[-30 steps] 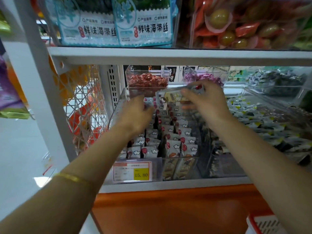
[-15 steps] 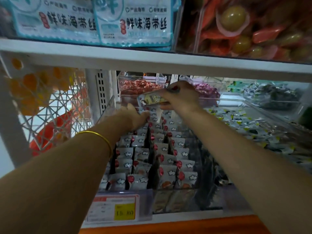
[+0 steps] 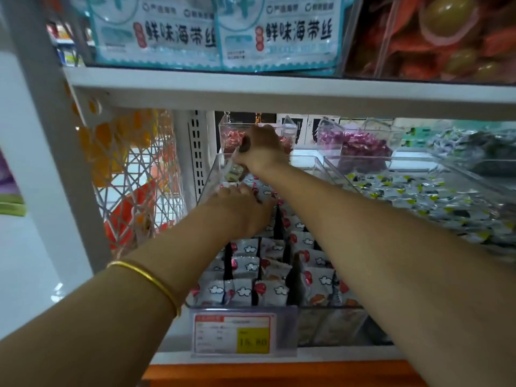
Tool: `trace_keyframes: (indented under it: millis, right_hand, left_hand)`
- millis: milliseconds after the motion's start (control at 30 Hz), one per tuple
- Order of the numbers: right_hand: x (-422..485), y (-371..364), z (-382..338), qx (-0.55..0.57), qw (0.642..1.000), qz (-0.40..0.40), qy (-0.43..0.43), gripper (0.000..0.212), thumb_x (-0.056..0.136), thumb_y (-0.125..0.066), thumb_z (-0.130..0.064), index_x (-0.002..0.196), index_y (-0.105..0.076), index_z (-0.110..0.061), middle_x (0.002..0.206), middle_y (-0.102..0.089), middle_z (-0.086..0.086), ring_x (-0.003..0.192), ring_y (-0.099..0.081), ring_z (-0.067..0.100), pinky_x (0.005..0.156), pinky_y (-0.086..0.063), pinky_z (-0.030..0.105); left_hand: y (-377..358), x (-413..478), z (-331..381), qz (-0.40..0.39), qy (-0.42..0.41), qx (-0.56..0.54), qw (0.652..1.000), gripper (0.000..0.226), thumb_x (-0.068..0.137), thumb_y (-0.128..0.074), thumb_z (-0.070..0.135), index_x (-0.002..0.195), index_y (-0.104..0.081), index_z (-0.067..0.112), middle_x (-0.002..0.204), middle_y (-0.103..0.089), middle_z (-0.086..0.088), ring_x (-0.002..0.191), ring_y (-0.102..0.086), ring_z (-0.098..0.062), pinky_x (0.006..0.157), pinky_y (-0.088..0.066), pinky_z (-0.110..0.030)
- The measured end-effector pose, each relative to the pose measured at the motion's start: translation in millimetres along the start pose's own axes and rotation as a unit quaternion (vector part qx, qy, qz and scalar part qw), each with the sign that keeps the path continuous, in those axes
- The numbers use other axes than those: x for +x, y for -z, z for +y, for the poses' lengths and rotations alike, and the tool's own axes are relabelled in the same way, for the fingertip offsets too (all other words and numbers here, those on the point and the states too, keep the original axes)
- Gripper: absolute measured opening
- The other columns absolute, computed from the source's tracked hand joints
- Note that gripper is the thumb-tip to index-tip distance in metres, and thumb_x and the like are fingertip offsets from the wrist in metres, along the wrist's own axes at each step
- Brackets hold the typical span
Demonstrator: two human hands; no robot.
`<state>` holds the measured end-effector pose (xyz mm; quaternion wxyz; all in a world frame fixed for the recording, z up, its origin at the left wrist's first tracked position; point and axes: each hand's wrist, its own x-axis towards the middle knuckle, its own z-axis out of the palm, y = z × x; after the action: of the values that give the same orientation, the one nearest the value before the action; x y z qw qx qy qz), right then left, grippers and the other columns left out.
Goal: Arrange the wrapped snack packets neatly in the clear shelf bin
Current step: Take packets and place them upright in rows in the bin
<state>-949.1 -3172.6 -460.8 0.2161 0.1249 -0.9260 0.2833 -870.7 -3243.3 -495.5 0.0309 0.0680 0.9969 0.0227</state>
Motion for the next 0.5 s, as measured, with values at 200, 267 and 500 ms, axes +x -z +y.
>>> trace_keyframes:
  millis: [200, 267, 500]
  right_hand:
    - [-3, -14, 5, -0.111, 0.98, -0.165, 0.031, 0.028, 0.095, -0.049, -0.016, 0.121, -0.058, -0.012, 0.124, -0.058, 0.011, 0.109, -0.055, 0.022, 0.095, -0.046, 0.038]
    - [-9, -10, 7, -0.075, 0.984, -0.156, 0.034, 0.034, 0.094, -0.045, -0.006, 0.127, -0.053, -0.012, 0.13, -0.054, 0.013, 0.115, -0.052, 0.024, 0.096, -0.046, 0.036]
    - [-68, 32, 3, 0.108, 0.992, -0.07, 0.002, 0.029, 0.095, -0.04, 0.001, 0.118, -0.057, -0.007, 0.116, -0.06, 0.01, 0.097, -0.056, 0.018, 0.072, -0.042, 0.021]
  left_hand:
    - [16, -42, -7, 0.011, -0.025, 0.231, 0.973, 0.07, 0.095, -0.002, 0.054, 0.15, 0.003, 0.012, 0.158, 0.003, -0.012, 0.145, 0.01, -0.028, 0.116, 0.005, -0.048]
    - [18, -54, -14, 0.002, -0.02, 0.237, 0.971, 0.068, 0.095, -0.002, 0.054, 0.149, 0.005, 0.012, 0.158, 0.005, -0.01, 0.144, 0.012, -0.026, 0.115, 0.007, -0.047]
    - [3, -95, -32, 0.101, -0.061, 0.109, 0.987, 0.061, 0.097, -0.007, 0.048, 0.149, 0.003, 0.019, 0.159, 0.007, -0.005, 0.144, 0.015, -0.018, 0.114, 0.009, -0.043]
